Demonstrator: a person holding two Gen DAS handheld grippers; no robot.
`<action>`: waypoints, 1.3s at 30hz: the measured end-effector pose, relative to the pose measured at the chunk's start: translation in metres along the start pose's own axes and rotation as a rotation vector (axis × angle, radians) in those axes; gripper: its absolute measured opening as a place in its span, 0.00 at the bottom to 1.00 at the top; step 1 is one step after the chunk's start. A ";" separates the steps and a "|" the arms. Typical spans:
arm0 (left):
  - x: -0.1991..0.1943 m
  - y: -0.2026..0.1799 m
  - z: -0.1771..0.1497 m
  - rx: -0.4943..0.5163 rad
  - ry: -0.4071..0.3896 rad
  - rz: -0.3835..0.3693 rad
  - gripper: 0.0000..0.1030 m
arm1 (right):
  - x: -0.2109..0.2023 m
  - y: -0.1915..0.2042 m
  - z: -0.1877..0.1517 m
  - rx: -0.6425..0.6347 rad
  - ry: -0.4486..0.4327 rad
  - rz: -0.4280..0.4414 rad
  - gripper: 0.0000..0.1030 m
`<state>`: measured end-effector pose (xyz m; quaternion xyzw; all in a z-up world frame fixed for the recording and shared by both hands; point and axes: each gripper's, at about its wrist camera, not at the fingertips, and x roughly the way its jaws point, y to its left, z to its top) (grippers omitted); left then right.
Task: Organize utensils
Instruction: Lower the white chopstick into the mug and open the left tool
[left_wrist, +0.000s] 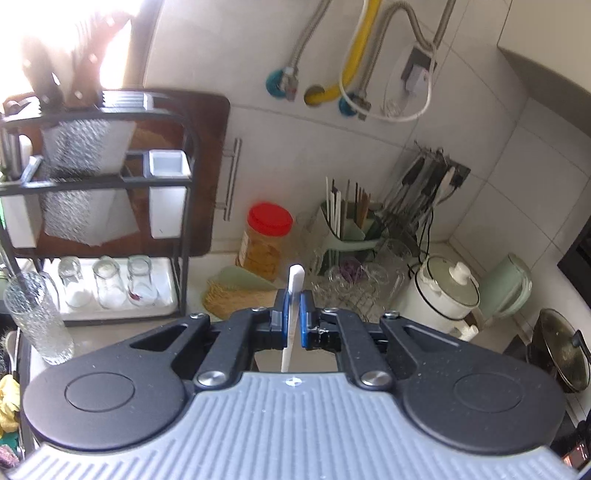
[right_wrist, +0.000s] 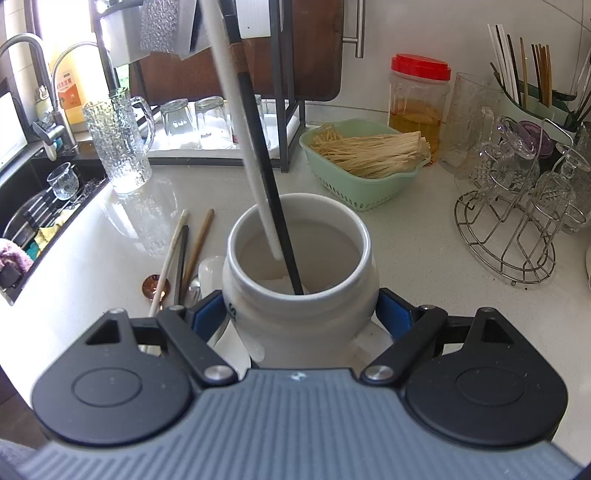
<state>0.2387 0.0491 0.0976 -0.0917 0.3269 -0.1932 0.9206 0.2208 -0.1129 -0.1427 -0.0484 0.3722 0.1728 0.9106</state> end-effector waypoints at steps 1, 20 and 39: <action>0.005 -0.001 0.000 0.008 0.013 -0.002 0.07 | 0.000 0.000 0.000 0.000 0.002 0.000 0.87; 0.084 -0.008 0.022 0.114 0.369 -0.028 0.07 | 0.002 -0.001 0.002 0.006 0.006 0.004 0.87; 0.130 -0.011 -0.004 0.091 0.567 -0.048 0.06 | 0.002 -0.001 0.002 -0.004 -0.002 0.013 0.87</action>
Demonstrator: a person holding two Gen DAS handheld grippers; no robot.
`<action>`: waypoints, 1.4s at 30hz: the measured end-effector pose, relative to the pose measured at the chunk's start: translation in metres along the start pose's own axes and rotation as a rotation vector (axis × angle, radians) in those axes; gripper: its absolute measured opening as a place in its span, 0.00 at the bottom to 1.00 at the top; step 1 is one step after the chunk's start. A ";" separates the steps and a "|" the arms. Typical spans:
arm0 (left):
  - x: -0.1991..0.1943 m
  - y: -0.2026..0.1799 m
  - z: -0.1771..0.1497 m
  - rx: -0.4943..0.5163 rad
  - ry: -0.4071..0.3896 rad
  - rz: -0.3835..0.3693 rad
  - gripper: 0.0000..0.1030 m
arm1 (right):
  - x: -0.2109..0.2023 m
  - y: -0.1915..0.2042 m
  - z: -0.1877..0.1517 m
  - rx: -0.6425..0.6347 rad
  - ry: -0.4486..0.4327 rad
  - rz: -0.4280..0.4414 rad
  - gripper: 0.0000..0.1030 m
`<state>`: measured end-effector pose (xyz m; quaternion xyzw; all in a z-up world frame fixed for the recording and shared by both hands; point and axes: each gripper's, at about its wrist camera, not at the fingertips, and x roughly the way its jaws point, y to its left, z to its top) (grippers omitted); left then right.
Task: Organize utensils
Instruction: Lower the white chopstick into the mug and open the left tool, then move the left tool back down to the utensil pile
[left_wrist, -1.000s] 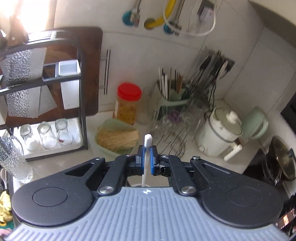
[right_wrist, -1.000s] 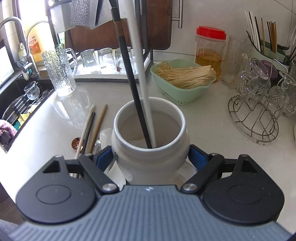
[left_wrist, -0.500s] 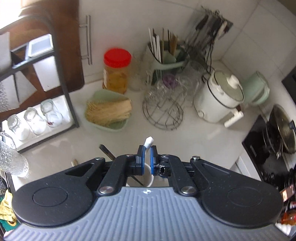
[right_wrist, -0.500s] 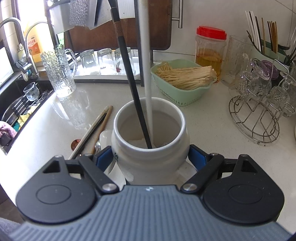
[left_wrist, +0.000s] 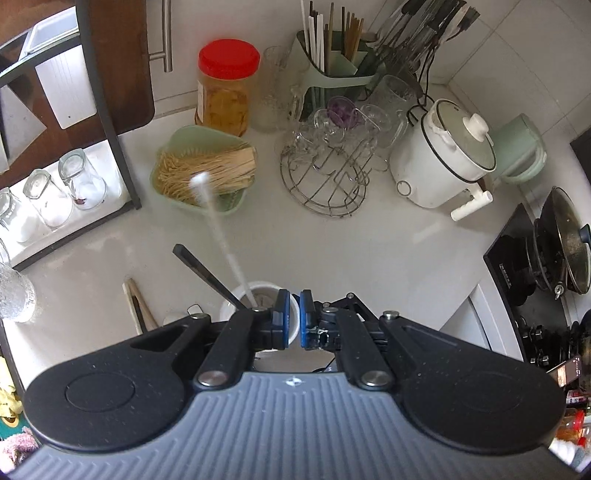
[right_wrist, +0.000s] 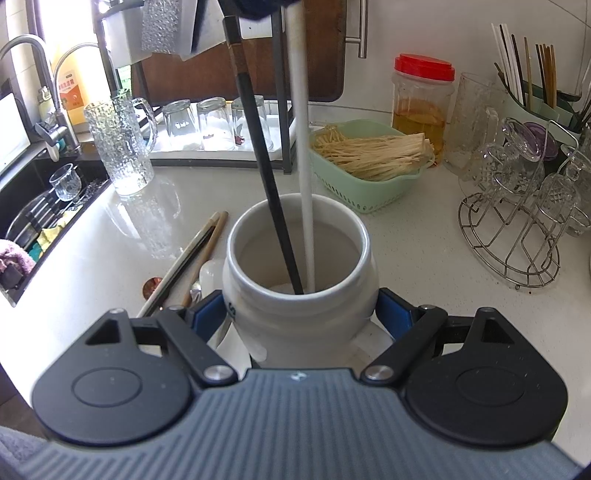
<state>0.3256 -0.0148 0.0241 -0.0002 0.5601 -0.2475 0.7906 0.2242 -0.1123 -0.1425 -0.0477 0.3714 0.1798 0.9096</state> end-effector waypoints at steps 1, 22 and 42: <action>0.000 0.000 0.000 -0.005 -0.002 -0.004 0.06 | 0.000 0.000 0.000 -0.003 0.000 0.001 0.87; -0.055 -0.015 -0.034 -0.021 -0.283 0.036 0.29 | 0.000 -0.003 0.000 -0.004 -0.004 0.018 0.86; -0.087 0.008 -0.108 -0.173 -0.500 0.205 0.29 | -0.003 -0.003 -0.004 0.011 -0.017 0.013 0.87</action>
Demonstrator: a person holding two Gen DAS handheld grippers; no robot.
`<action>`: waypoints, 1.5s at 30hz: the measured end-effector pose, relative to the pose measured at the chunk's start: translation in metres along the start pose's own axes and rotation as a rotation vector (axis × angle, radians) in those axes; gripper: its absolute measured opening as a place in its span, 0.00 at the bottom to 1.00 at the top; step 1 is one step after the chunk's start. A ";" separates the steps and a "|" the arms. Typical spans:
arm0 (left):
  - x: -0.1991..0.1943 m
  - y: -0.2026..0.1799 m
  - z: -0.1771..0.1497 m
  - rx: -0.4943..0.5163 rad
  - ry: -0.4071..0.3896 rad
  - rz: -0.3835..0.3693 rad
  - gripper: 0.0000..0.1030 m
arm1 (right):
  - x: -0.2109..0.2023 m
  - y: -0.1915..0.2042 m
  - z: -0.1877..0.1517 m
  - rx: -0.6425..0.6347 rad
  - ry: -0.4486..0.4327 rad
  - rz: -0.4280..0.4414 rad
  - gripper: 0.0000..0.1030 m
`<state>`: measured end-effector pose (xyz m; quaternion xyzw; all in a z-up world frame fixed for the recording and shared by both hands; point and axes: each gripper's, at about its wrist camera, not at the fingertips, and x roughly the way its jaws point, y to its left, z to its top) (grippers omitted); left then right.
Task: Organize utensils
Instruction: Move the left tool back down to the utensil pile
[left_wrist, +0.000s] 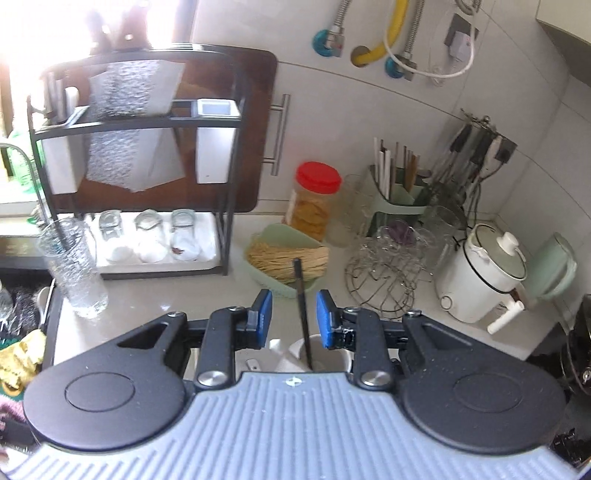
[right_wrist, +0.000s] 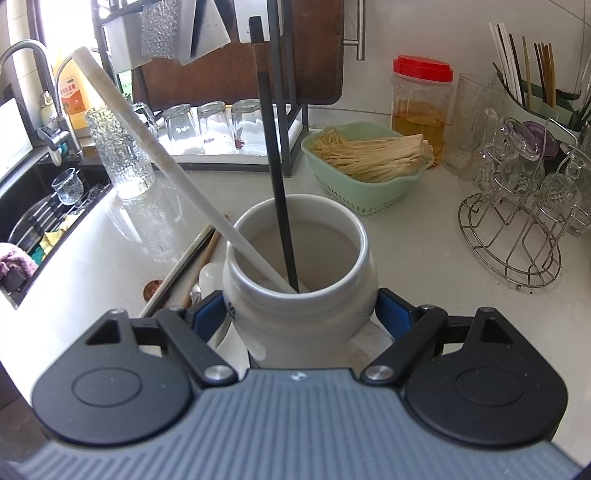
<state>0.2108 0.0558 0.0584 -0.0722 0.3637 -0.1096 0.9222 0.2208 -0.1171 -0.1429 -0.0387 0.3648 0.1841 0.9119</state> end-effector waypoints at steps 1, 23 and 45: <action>-0.002 0.001 -0.003 -0.006 -0.001 0.011 0.29 | 0.000 0.000 -0.001 0.001 -0.004 0.001 0.87; -0.007 0.016 -0.069 -0.113 0.042 0.129 0.29 | -0.005 -0.001 -0.011 -0.026 -0.061 0.018 0.87; 0.049 0.062 -0.096 -0.226 0.201 0.180 0.31 | -0.007 0.000 -0.013 -0.020 -0.072 0.018 0.87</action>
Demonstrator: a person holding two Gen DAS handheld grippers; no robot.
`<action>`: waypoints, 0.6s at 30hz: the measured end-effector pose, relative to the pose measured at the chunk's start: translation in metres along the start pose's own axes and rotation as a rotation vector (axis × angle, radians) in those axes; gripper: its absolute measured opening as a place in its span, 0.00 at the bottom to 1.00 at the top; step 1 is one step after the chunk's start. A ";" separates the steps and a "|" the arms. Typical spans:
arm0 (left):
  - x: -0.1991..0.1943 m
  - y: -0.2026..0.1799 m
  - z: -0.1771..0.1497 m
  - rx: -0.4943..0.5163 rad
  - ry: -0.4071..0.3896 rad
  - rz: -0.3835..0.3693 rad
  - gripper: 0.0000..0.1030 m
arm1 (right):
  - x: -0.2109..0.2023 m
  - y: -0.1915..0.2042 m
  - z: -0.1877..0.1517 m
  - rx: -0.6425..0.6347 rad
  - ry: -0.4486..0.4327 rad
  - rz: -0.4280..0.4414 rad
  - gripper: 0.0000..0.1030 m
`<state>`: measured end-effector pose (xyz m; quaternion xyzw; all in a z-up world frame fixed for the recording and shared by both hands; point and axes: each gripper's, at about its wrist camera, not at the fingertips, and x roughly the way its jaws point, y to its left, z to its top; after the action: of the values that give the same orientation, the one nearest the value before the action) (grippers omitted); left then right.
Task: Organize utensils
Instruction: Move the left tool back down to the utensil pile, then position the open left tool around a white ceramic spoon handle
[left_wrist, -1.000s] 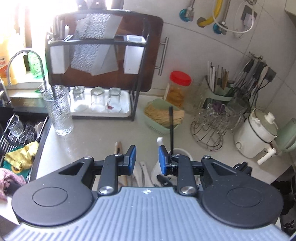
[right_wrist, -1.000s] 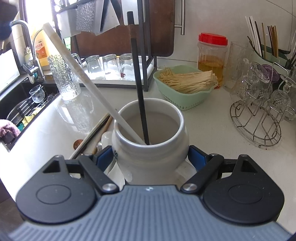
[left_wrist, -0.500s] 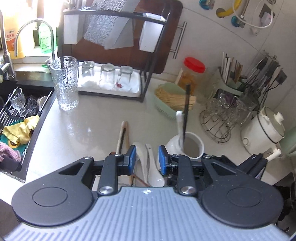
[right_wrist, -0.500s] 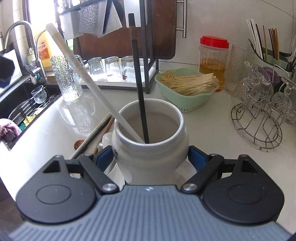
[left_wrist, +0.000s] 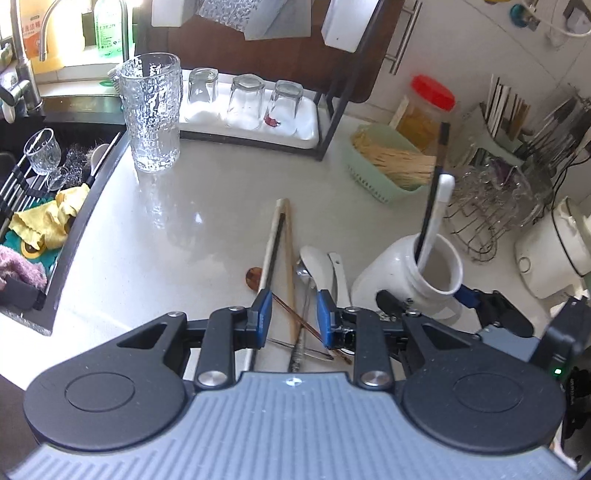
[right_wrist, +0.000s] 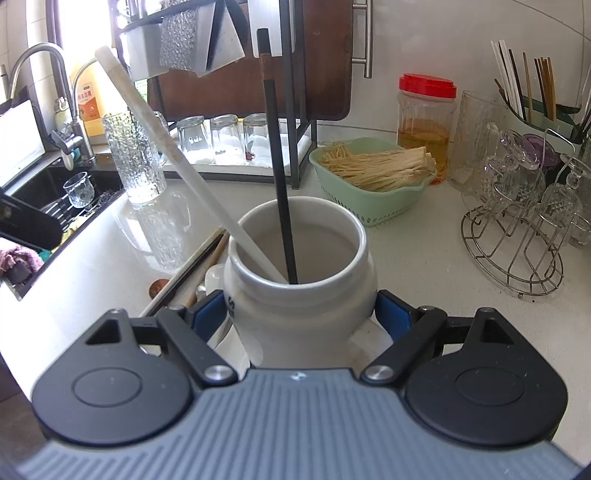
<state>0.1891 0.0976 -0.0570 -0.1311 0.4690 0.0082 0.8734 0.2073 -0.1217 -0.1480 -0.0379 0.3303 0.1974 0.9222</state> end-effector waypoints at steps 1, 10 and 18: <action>0.002 0.002 0.002 0.000 0.003 -0.009 0.37 | 0.000 0.000 0.000 0.003 0.000 -0.002 0.87; 0.034 0.014 0.021 0.031 0.042 -0.037 0.44 | -0.001 0.003 -0.001 0.015 0.002 -0.009 0.87; 0.073 0.027 0.030 0.052 0.080 -0.036 0.44 | 0.000 0.003 0.000 0.024 0.012 -0.012 0.86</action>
<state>0.2513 0.1224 -0.1072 -0.1170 0.5011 -0.0248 0.8571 0.2057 -0.1193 -0.1478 -0.0297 0.3379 0.1877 0.9218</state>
